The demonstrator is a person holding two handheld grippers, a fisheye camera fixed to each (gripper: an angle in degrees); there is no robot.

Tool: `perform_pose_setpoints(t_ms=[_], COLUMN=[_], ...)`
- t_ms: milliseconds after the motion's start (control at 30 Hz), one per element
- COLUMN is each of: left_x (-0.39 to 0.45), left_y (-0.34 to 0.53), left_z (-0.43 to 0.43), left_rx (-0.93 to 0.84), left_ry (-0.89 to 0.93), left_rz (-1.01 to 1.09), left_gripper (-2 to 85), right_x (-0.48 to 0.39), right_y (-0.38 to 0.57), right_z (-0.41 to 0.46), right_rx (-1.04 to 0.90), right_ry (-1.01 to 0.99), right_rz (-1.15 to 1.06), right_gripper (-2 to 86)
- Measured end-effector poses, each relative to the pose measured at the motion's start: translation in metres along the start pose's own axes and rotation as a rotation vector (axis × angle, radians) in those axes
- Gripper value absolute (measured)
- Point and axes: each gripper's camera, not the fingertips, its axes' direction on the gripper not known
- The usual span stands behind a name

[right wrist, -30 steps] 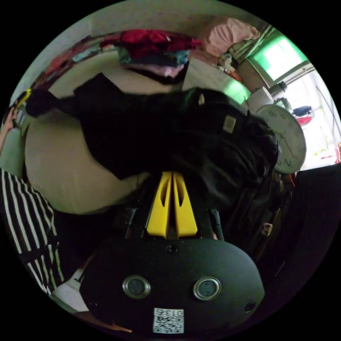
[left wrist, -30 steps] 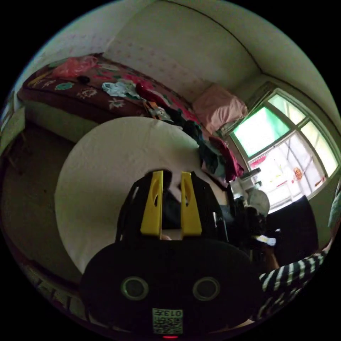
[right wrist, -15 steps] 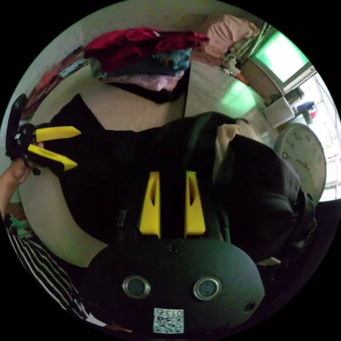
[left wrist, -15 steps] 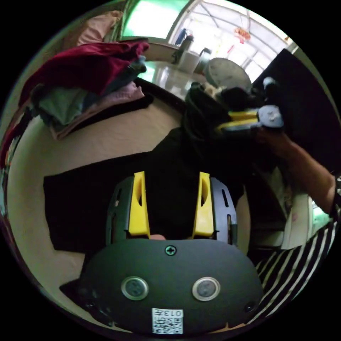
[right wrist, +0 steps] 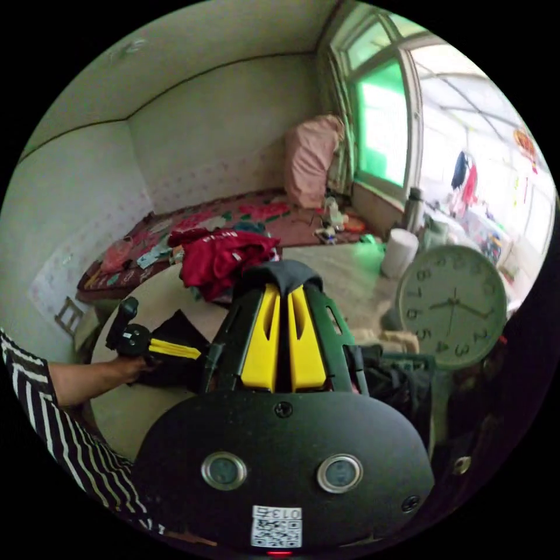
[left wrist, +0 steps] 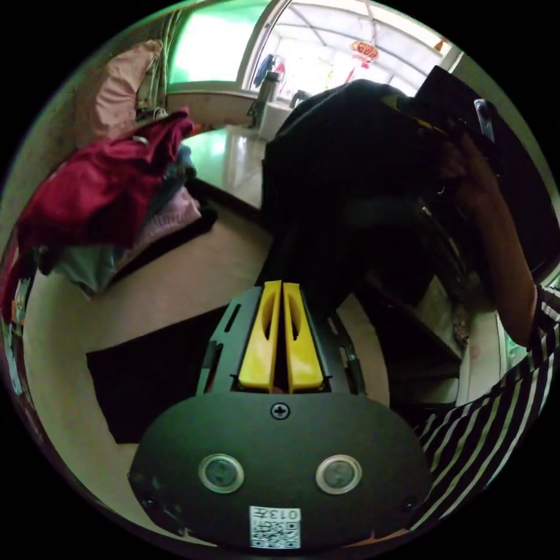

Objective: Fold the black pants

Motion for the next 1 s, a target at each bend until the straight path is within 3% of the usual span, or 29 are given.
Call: perform_pose_setpoints(t_ms=[167,300,500,567,700,800,1000], left_x=[-0.015,-0.038,-0.084,-0.087,-0.085,-0.082,-0.082], left_y=[0.029,0.097,0.24,0.267,0.298,0.291,0.237], left_z=[-0.082,-0.158,-0.201,-0.196,-0.17,-0.142,-0.07], left_rx=[0.188,0.271,0.236,0.208,0.15,0.096,-0.043], left_ry=[0.032,-0.073,-0.191,-0.19,-0.154,-0.131,-0.157], left_rz=[-0.064,-0.185,-0.522,-0.577,-0.622,-0.581,-0.498], left_gripper=[0.3,1.1,4.8,7.1,11.0,13.9,20.7], right_x=[-0.063,-0.117,-0.255,-0.319,-0.359,-0.344,-0.262], right_y=[-0.029,-0.026,0.035,0.086,0.135,0.146,0.123], right_z=[-0.057,-0.083,-0.006,0.042,0.072,0.077,0.11], right_rx=[0.219,0.341,0.052,-0.187,-0.448,-0.488,-0.498], right_ry=[-0.09,-0.187,-0.47,-0.591,-0.719,-0.592,-0.191], right_rz=[-0.296,-0.542,-0.719,-0.801,-0.765,-0.706,-0.379], right_gripper=[1.9,2.2,3.6,5.4,7.5,8.3,11.4])
